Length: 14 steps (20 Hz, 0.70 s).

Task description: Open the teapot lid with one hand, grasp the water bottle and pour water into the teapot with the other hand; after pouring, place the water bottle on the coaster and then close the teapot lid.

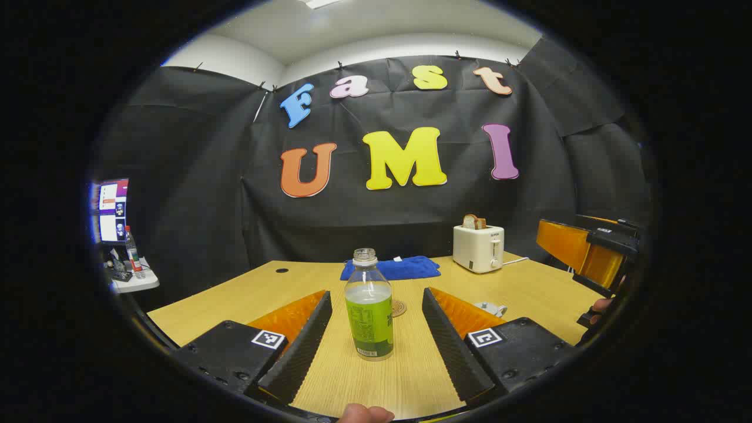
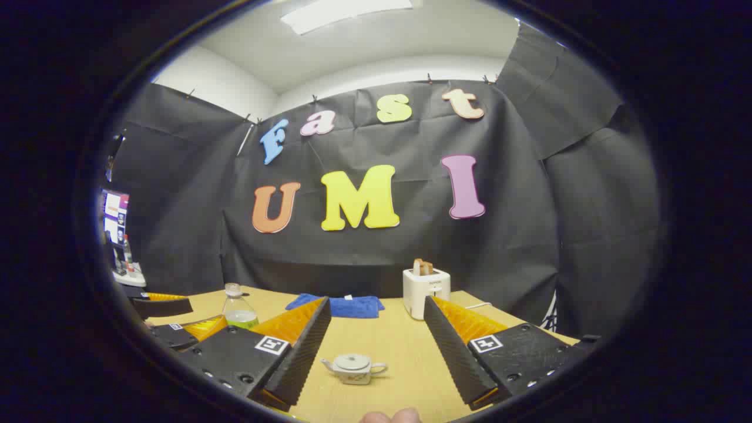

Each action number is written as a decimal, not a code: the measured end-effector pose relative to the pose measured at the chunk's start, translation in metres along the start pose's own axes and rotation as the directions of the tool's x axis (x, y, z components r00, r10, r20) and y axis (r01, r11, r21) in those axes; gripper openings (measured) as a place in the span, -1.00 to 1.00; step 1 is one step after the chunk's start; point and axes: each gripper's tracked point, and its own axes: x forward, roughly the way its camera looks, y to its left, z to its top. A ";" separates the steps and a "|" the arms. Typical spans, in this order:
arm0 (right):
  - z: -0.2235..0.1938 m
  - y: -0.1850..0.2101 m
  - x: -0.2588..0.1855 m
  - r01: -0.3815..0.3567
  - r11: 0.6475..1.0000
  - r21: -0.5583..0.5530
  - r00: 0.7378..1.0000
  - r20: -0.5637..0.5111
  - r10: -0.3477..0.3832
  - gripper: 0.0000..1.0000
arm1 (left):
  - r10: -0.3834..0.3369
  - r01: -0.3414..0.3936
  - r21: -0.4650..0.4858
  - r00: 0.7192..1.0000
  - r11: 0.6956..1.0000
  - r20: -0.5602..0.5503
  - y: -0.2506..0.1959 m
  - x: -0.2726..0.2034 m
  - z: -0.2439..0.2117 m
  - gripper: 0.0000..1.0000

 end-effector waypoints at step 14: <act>0.004 0.020 -0.006 -0.039 0.998 -0.043 0.999 0.033 0.041 0.94 | 0.008 -0.008 -0.027 1.000 1.000 -0.006 0.012 0.001 -0.003 0.93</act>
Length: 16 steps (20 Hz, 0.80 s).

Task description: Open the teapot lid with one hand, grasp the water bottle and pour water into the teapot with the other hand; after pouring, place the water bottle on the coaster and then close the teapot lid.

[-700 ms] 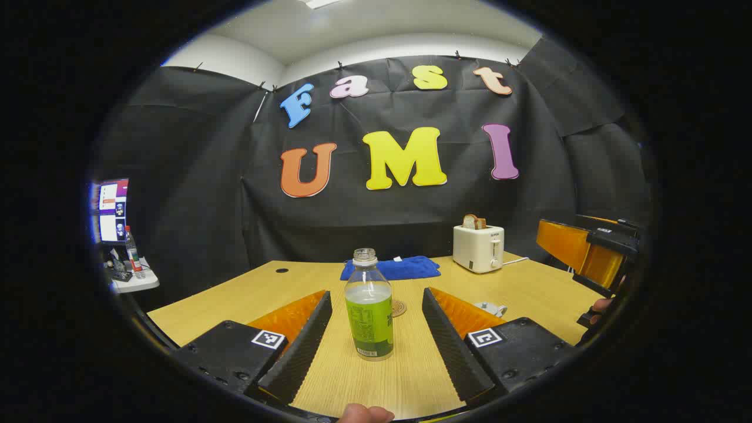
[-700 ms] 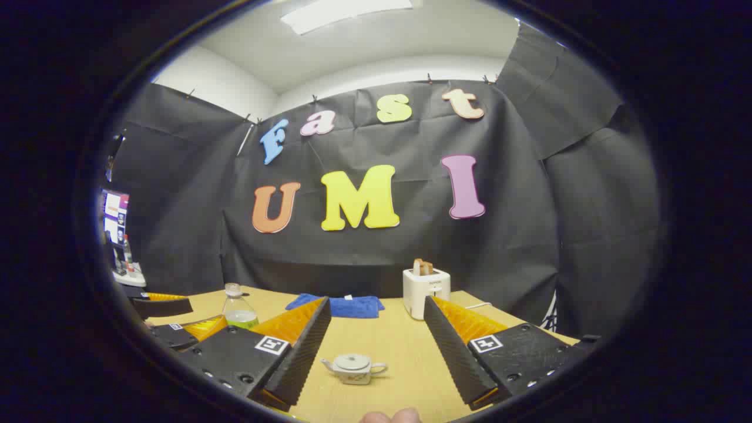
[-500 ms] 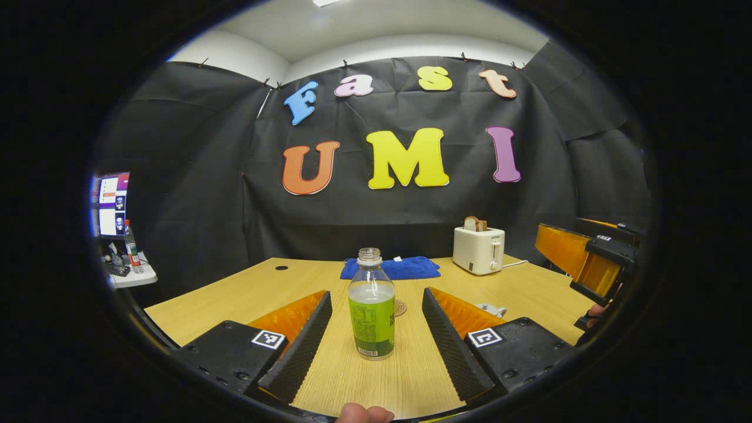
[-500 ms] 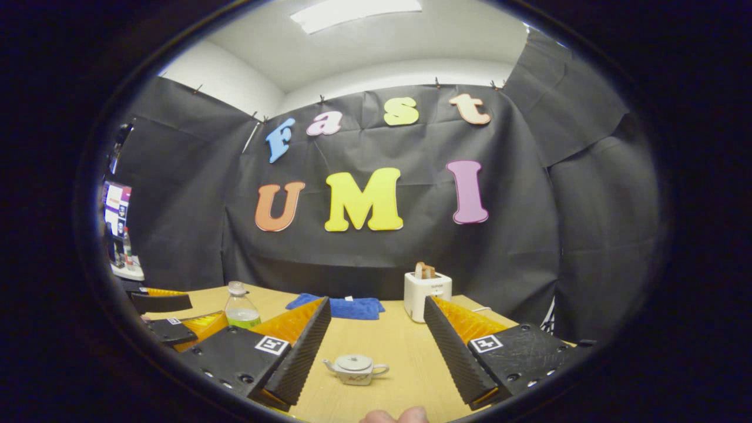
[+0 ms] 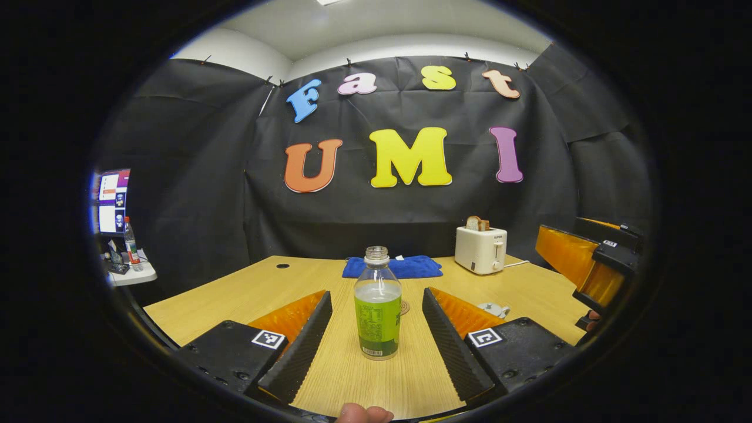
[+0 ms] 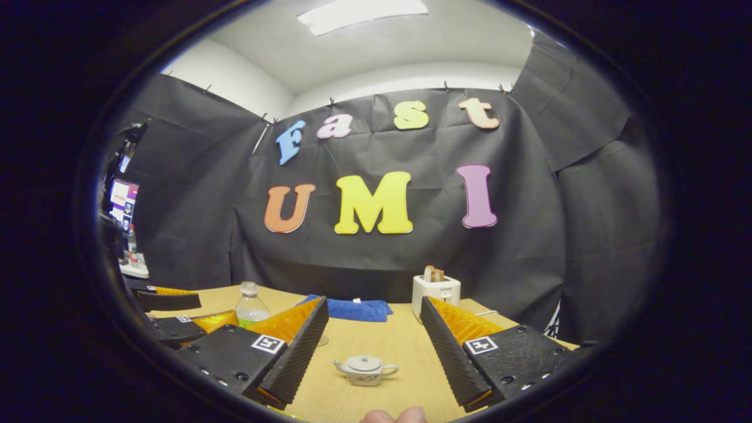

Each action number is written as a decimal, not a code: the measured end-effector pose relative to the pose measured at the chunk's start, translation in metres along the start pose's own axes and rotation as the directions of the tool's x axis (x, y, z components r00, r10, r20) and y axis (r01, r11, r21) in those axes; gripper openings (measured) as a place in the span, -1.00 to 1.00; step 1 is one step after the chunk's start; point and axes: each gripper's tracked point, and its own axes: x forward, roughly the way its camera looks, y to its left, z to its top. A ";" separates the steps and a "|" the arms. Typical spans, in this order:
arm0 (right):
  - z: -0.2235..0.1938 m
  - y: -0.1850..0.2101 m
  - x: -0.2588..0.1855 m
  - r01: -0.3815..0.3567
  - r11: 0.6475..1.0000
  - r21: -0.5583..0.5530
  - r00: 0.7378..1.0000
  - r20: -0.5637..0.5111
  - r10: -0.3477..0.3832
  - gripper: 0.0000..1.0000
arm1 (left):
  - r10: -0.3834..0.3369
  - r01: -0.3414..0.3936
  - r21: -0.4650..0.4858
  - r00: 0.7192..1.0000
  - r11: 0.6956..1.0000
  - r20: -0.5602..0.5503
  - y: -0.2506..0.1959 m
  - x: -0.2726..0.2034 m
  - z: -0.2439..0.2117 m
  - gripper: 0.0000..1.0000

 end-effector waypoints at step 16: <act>-0.078 0.000 0.039 -0.015 1.000 -0.013 0.982 -0.190 0.013 0.91 | 0.027 -0.027 -0.008 1.000 1.000 -0.003 0.014 0.001 0.000 0.93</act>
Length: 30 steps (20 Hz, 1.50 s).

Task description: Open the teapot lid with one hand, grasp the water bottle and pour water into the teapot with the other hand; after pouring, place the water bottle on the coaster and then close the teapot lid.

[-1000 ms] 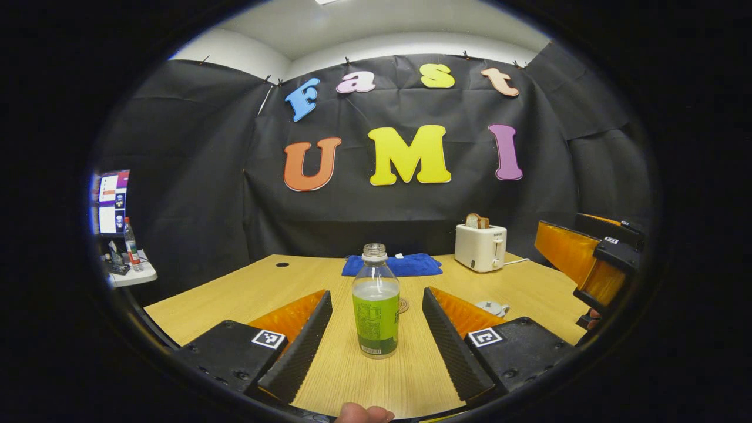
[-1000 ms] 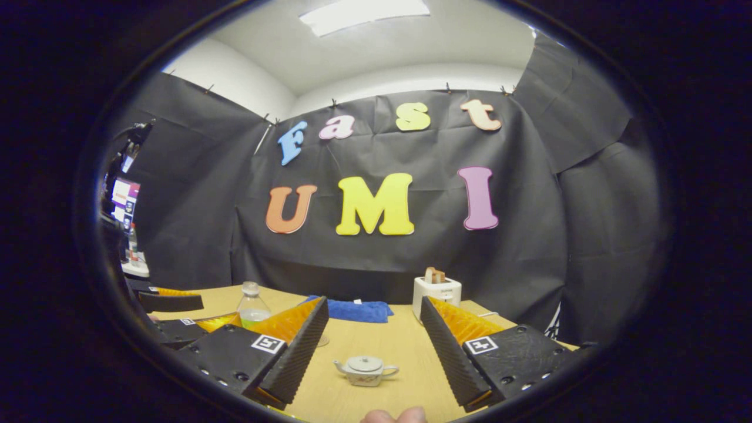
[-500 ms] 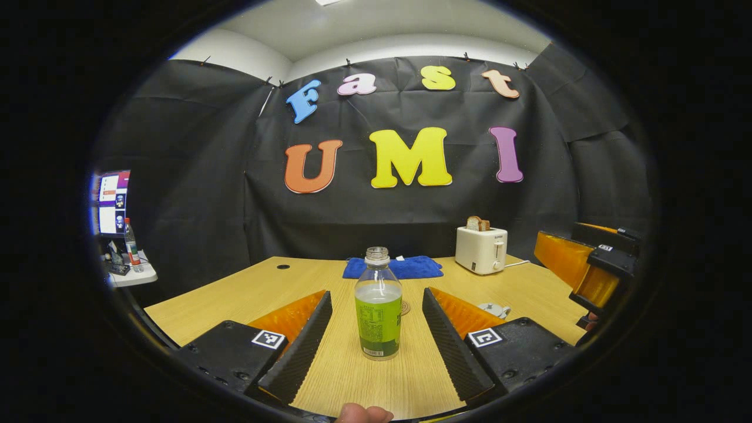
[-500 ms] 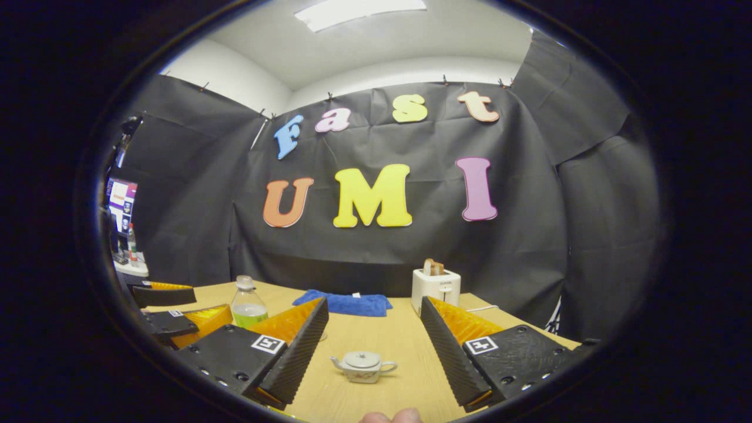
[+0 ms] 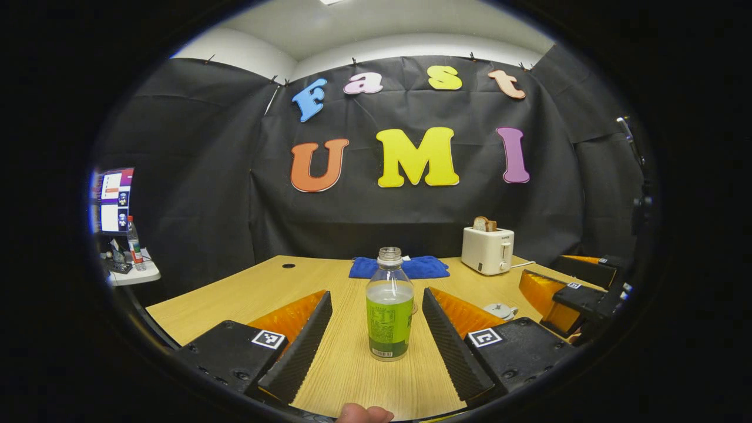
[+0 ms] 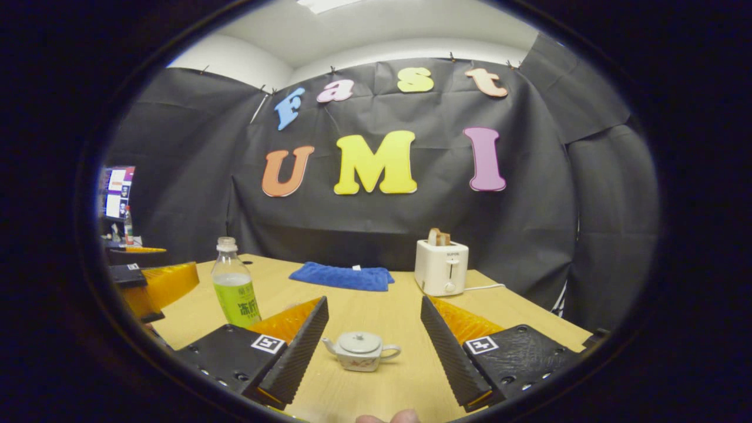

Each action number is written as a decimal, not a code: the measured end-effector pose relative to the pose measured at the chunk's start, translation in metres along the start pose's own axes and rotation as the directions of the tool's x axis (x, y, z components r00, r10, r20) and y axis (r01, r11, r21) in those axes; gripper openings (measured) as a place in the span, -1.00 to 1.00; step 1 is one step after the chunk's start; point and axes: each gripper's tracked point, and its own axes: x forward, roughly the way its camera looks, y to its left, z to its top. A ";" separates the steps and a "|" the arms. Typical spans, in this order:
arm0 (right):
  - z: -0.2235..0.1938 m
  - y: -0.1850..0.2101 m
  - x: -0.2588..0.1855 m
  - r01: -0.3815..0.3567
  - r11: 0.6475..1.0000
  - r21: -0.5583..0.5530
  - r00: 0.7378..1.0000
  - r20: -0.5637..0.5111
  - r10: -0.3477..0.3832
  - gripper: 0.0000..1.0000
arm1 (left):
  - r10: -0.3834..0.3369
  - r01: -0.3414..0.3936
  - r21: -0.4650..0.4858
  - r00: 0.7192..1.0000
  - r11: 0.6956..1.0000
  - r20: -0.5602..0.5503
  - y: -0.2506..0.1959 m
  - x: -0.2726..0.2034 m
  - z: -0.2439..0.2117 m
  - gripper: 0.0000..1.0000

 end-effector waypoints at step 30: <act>-0.070 0.024 0.075 -0.056 0.998 -0.040 0.975 -0.215 0.046 -0.75 | 0.001 -0.001 -0.010 0.999 1.000 -0.037 0.007 0.010 -0.012 0.94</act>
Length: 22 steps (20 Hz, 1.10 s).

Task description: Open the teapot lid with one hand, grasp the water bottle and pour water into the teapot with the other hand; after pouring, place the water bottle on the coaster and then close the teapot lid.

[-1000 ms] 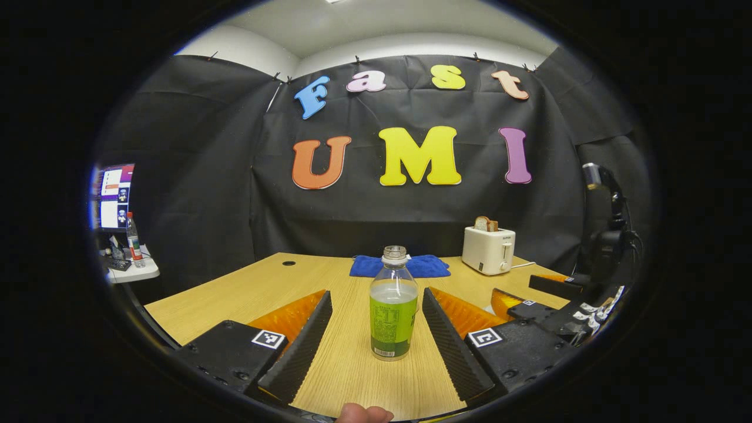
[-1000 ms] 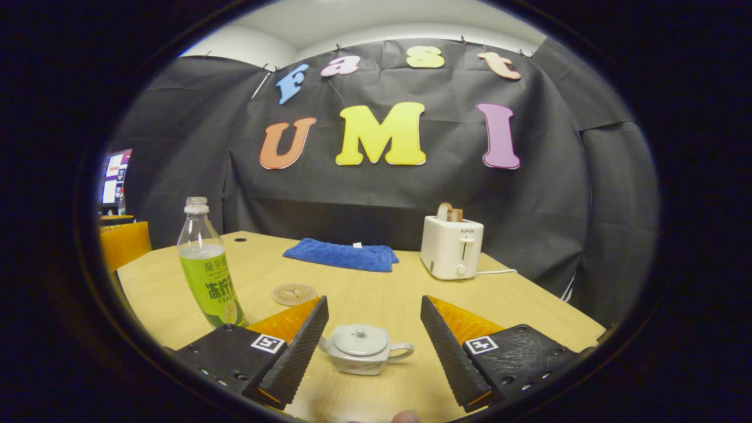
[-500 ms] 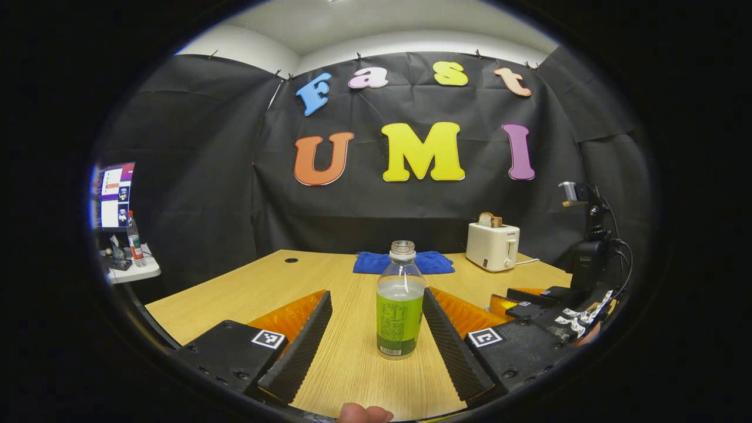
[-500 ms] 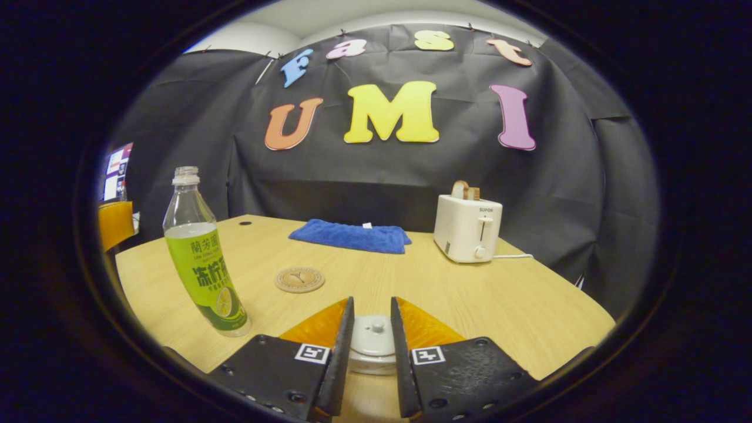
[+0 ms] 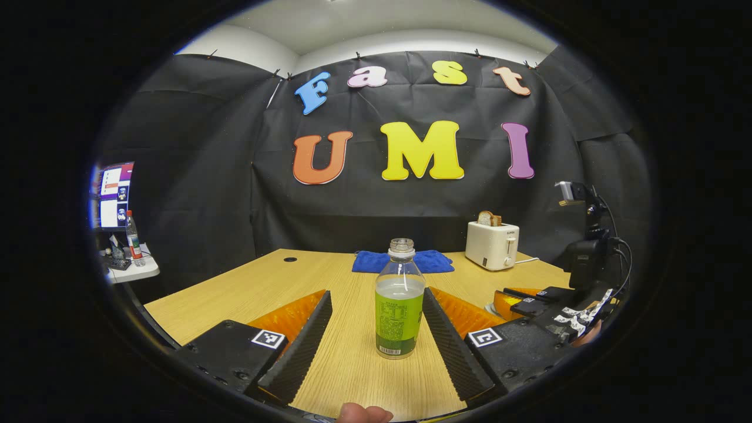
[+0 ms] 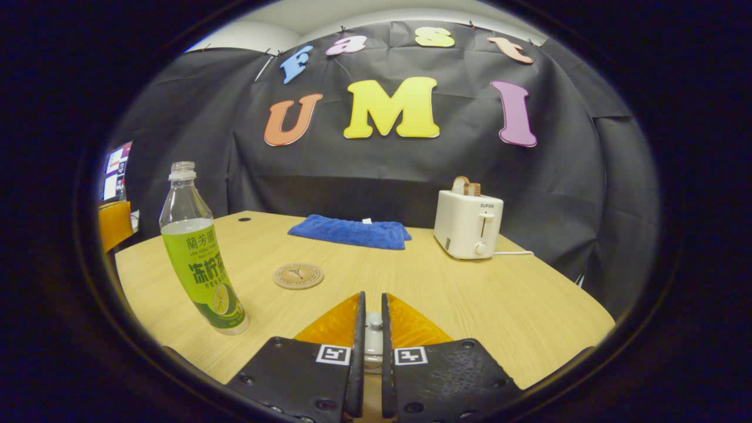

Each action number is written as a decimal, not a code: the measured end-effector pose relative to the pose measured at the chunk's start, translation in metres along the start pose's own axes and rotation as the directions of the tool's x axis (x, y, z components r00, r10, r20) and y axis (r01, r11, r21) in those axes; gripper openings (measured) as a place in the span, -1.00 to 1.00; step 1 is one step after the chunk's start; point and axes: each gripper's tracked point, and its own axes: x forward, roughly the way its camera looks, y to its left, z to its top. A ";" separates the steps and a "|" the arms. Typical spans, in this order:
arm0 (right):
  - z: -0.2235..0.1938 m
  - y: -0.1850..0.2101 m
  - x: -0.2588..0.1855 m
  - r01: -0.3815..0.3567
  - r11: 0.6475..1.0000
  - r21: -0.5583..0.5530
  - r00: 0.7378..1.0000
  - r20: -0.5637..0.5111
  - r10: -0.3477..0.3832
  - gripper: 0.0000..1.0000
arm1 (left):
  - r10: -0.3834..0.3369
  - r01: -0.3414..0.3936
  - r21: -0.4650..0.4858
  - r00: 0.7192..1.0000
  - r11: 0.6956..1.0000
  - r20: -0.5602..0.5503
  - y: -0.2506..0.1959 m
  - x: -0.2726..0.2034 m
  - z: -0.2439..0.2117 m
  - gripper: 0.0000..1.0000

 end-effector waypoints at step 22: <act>0.030 0.001 -0.014 -0.107 0.994 0.015 0.992 0.068 0.106 -1.00 | -0.155 0.154 -0.017 0.976 0.988 -0.150 -0.033 0.023 -0.060 0.95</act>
